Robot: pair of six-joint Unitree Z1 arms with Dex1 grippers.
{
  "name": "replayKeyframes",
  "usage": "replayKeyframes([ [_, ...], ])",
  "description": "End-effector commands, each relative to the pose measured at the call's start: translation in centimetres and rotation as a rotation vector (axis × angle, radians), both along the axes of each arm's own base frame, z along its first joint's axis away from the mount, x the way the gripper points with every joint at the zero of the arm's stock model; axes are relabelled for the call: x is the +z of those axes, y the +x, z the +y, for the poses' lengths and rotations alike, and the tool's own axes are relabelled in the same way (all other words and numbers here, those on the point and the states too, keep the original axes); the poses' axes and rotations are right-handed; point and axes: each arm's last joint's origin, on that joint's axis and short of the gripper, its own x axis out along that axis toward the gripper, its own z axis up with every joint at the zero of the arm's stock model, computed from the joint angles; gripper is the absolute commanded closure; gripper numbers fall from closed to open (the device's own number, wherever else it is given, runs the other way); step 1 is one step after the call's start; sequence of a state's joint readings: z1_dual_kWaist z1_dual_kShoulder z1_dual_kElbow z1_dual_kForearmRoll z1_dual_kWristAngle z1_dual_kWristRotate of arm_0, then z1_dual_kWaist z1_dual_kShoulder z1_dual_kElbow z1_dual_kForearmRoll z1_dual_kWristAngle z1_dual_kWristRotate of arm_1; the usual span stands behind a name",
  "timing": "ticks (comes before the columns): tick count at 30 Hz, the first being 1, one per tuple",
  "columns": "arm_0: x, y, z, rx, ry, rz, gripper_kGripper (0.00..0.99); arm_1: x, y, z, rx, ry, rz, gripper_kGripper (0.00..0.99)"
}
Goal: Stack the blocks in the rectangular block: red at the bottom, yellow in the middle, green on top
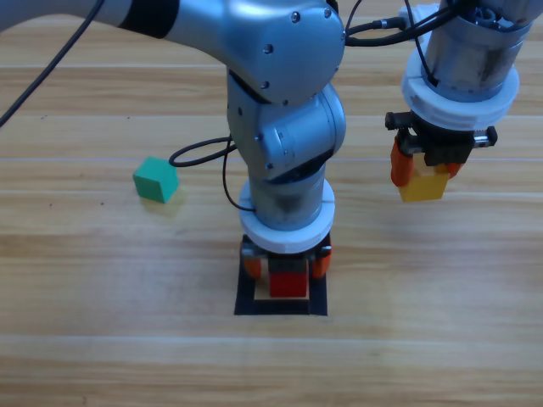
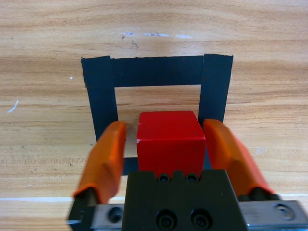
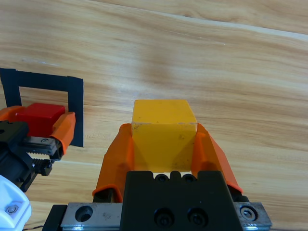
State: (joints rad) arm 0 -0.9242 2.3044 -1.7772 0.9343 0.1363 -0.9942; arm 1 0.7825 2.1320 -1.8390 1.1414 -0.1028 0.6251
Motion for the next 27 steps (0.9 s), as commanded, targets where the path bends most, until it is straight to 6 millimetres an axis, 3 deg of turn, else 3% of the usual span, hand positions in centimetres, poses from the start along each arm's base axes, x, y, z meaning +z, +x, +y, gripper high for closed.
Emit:
replayKeyframes([
  [1, -2.3, -0.8, -0.4, -0.011, 0.052, 0.022, 0.0, 0.2, -0.3, -0.2, 0.007, 0.02, -0.017, 0.99],
  [8, -0.5, -1.1, 0.1, -0.01, 0.024, 0.0, 0.0, 0.4, -0.3, -0.2, 0.005, 0.021, -0.02, 0.99],
  [11, 2.8, -1.4, 0.6, -0.011, -0.029, -0.042, 0.0, 0.3, -0.3, -0.2, 0.004, 0.02, -0.019, 0.99],
  [15, 9.1, -2.4, 2.6, -0.018, -0.119, -0.109, 0.0, 0.7, -0.4, -0.3, 0.003, 0.023, -0.026, 0.99],
  [17, 13.4, -2.9, 5.5, 0.015, -0.168, -0.153, 0.0, 1.1, -0.5, -0.4, 0.002, 0.032, -0.035, 0.99],
  [20, 17.5, -4.1, 10.5, 0.061, -0.208, -0.202, 0.0, 1.8, -0.7, -0.6, -0.002, 0.048, -0.045, 0.99],
  [24, 20.6, -5.0, 17.7, 0.085, -0.191, -0.257, 0.0, 2.0, -1.3, 0.2, 0.011, 0.065, -0.041, 0.99],
  [27, 21.3, -3.5, 22.1, 0.053, -0.162, -0.273, 0.0, 1.9, -2.4, 1.2, 0.012, 0.07, -0.031, 0.99],
])
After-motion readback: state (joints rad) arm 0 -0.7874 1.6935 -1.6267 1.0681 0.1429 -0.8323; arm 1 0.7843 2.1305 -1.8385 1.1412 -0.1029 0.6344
